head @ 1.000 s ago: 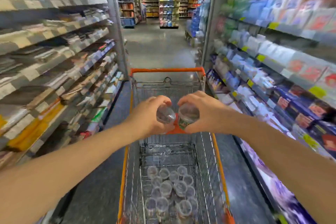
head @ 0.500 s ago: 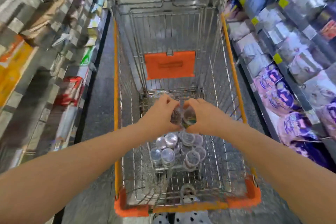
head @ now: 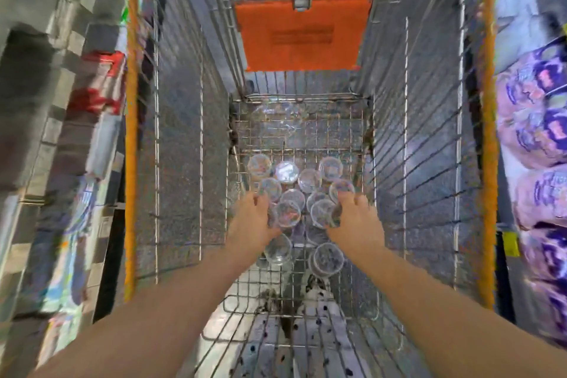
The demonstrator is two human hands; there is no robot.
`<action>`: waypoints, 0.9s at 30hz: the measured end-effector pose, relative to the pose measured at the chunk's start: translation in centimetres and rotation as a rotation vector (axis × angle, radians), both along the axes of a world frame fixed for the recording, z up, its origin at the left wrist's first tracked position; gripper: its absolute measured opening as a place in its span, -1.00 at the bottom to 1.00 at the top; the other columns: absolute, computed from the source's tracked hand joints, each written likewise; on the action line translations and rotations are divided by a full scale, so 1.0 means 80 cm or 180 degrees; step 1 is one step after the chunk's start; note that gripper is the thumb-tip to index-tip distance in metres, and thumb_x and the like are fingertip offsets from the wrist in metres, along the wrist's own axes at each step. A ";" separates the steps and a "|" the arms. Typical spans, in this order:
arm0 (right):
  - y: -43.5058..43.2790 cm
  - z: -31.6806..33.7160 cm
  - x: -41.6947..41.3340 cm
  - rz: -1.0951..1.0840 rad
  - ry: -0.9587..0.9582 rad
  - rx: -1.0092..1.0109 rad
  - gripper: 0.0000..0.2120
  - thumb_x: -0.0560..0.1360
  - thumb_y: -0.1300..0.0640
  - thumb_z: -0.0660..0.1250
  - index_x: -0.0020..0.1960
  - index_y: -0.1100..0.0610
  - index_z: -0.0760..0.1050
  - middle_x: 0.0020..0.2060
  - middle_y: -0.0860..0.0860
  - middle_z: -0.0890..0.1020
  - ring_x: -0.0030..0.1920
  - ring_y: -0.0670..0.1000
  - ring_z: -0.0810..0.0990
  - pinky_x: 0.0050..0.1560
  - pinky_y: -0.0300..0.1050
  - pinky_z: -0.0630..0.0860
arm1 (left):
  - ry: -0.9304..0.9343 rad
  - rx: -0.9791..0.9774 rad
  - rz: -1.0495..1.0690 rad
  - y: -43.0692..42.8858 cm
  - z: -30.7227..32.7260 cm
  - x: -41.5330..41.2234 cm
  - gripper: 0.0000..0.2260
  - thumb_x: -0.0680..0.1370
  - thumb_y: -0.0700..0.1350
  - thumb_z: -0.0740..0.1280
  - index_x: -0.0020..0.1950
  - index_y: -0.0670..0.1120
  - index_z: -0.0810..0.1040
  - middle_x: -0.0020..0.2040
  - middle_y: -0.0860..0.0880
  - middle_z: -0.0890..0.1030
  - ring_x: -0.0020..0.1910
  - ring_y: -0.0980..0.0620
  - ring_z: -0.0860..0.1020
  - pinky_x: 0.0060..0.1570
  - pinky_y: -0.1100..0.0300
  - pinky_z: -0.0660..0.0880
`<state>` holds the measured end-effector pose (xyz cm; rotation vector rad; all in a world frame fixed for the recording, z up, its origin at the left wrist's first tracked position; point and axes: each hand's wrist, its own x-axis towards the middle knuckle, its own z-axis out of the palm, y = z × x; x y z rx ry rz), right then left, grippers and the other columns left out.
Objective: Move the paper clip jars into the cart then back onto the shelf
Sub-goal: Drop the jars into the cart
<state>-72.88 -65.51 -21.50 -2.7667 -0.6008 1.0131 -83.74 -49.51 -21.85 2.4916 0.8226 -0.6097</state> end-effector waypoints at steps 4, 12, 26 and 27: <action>-0.017 -0.035 -0.009 -0.0593 0.0182 -0.0419 -0.38 0.43 -0.05 0.41 0.35 0.11 0.19 0.25 0.14 0.35 0.26 0.20 0.36 0.16 0.05 0.43 | 0.0246 -0.0044 0.0405 0.004 -0.038 -0.016 -0.43 0.38 0.11 0.46 0.27 -0.07 0.35 0.22 -0.06 0.29 0.17 -0.01 0.39 0.18 0.10 0.45; -0.014 -0.070 -0.021 -0.1112 0.0491 -0.0293 -0.36 0.39 0.08 0.44 0.35 0.11 0.20 0.24 0.12 0.36 0.24 0.14 0.36 0.19 0.01 0.41 | 0.0188 -0.0200 0.0855 -0.005 -0.073 -0.008 -0.51 0.43 0.00 0.42 0.30 -0.01 0.34 0.28 -0.10 0.28 0.14 -0.03 0.45 0.17 0.05 0.48; -0.008 -0.042 -0.036 -0.0838 0.0346 -0.0081 -0.36 0.43 0.06 0.39 0.41 0.10 0.18 0.28 0.08 0.35 0.25 0.09 0.34 0.27 0.01 0.37 | 0.0110 -0.0547 0.0519 -0.013 -0.048 -0.011 -0.28 0.42 0.00 0.42 0.49 0.05 0.12 0.42 -0.06 0.23 0.33 -0.02 0.33 0.21 0.15 0.35; -0.006 -0.035 -0.039 -0.0800 0.0270 -0.0059 -0.37 0.43 0.06 0.39 0.40 0.11 0.19 0.27 0.08 0.36 0.25 0.08 0.35 0.28 0.00 0.37 | 0.0066 -0.0579 0.0517 -0.014 -0.042 -0.012 -0.26 0.42 0.00 0.42 0.49 0.07 0.10 0.45 -0.05 0.20 0.35 -0.03 0.31 0.27 0.10 0.34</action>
